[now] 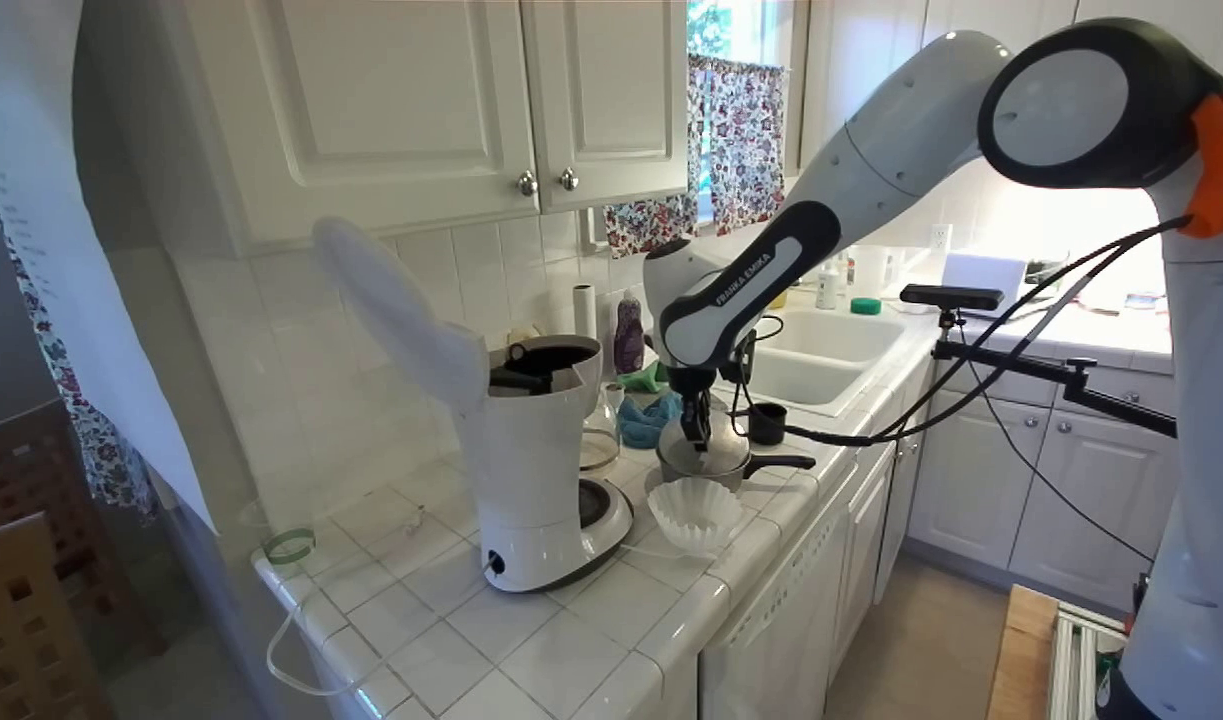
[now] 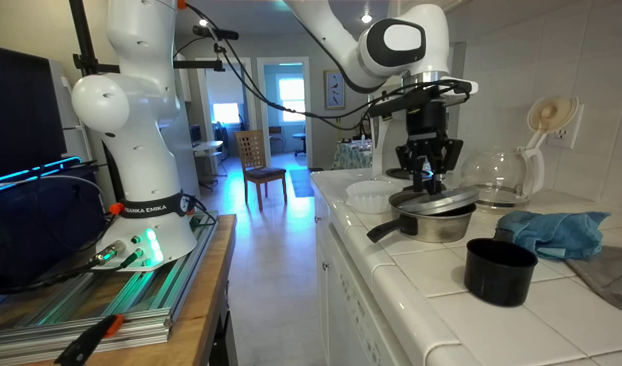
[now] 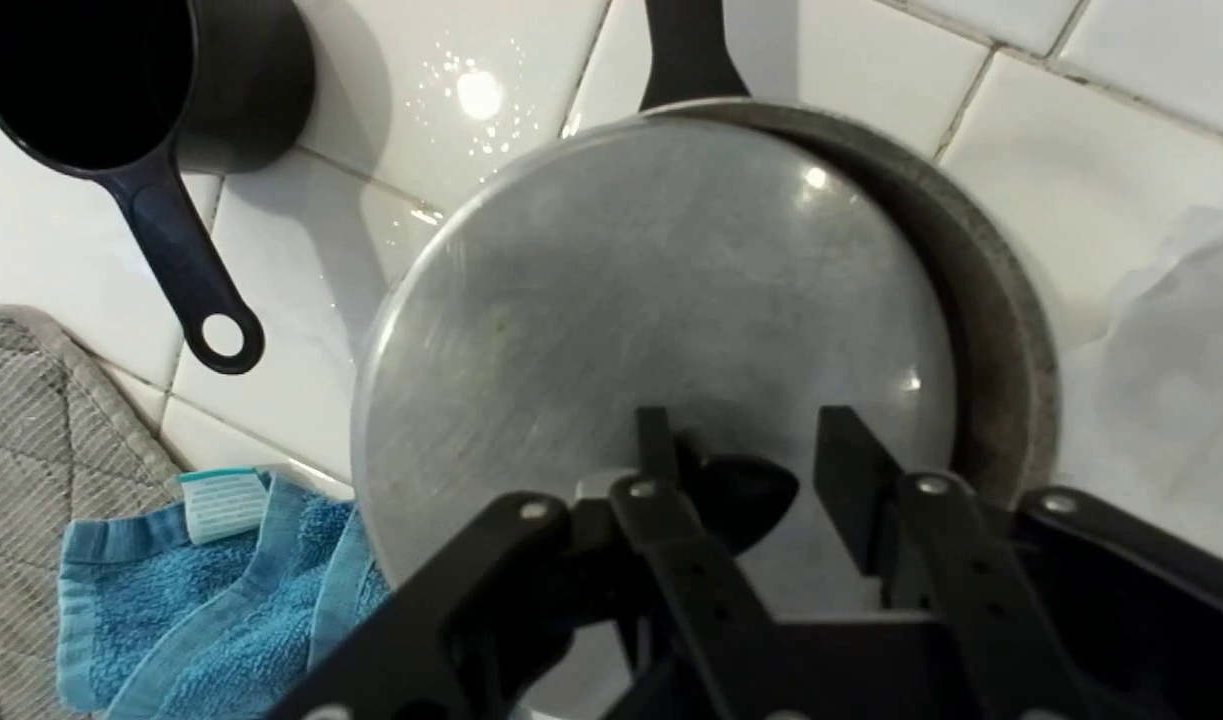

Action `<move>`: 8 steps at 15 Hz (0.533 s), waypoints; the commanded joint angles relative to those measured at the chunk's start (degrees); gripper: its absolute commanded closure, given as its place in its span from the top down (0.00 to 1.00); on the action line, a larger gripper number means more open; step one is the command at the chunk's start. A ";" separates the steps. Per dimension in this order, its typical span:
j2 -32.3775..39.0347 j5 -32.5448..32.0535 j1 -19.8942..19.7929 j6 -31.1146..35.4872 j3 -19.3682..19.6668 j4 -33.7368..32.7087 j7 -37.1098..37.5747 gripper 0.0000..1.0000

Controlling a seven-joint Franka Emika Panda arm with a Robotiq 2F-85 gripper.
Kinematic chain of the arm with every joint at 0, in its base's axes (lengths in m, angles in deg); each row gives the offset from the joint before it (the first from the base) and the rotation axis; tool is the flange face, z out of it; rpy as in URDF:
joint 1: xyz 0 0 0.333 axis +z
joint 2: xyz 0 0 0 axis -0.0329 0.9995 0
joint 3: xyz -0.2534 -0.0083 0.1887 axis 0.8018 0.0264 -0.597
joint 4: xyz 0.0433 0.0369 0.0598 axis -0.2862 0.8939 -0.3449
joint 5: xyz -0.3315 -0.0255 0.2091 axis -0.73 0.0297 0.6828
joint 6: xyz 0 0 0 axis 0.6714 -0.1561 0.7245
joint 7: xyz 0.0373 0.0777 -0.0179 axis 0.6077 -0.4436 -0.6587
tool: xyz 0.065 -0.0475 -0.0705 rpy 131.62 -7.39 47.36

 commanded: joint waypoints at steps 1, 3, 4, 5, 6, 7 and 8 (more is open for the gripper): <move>0.12 1.23 -0.77 -1.79 -0.36 -1.35 -1.40 0.12; 0.19 1.35 -1.02 -1.82 -0.34 -1.73 -1.50 0.02; 0.11 1.47 -1.18 -1.54 -0.32 -1.66 -1.49 0.06; -0.06 1.69 -1.31 -1.38 -0.36 -1.52 -1.60 0.06; -0.37 1.76 -1.39 -1.23 -0.36 -1.33 -1.64 0.06; -0.62 2.05 -1.52 -1.00 -0.47 -1.12 -2.02 0.06; -0.94 2.34 -1.64 -0.63 -0.54 -0.86 -2.24 0.06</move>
